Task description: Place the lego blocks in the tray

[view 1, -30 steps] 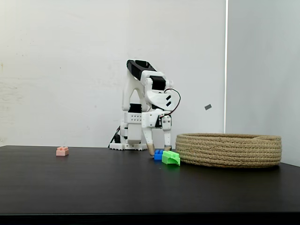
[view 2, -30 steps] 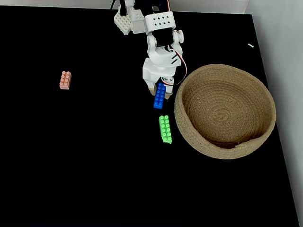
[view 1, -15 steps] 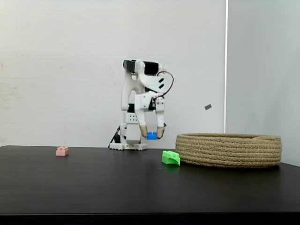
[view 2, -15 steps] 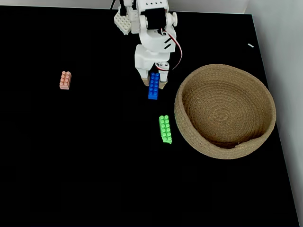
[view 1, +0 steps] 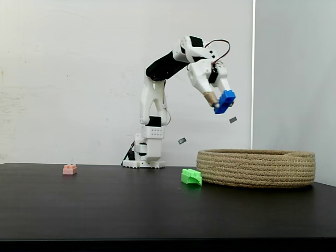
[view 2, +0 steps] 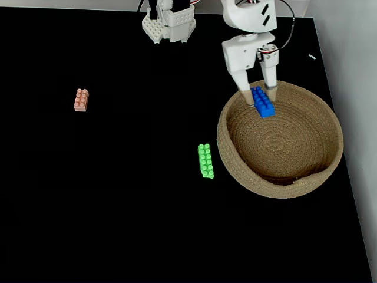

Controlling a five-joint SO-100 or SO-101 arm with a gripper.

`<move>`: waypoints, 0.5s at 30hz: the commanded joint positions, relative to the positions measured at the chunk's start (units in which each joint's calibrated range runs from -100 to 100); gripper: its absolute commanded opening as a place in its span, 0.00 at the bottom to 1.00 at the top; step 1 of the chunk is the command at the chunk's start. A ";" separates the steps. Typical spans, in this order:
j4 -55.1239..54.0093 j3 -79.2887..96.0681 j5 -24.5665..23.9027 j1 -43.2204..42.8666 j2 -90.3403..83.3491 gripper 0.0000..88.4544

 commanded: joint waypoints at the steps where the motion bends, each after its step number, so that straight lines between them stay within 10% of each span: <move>1: 0.08 -8.32 -1.37 -3.48 2.12 0.30; 6: -0.01 -9.78 -2.44 -4.14 4.35 0.43; 15: 2.57 -7.59 -1.03 5.18 2.03 0.35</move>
